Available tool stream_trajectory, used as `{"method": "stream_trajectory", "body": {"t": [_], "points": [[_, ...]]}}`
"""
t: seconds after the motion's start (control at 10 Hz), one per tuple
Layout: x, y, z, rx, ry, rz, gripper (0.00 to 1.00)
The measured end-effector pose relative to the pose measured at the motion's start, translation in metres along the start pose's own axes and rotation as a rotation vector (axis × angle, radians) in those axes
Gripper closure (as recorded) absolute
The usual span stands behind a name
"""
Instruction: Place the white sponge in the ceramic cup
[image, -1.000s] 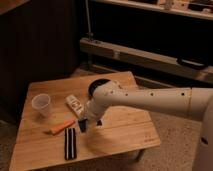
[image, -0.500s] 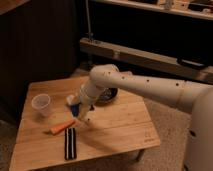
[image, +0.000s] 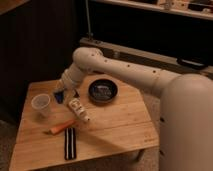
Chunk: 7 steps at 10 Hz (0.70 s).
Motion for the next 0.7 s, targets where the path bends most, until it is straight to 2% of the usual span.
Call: {"method": "stream_trajectory", "body": {"t": [0.2,0.4,0.6,0.7], "points": [[-0.014,-0.035,0.017,-0.015,-0.046,-0.033,0.87],[-0.027,-0.058,0.033,-0.03,-0.088,-0.062,0.87],[-0.034,-0.066,0.039,-0.046,-0.128,-0.088,0.87],[-0.035,-0.066,0.039,-0.051,-0.132,-0.093,0.87]]}}
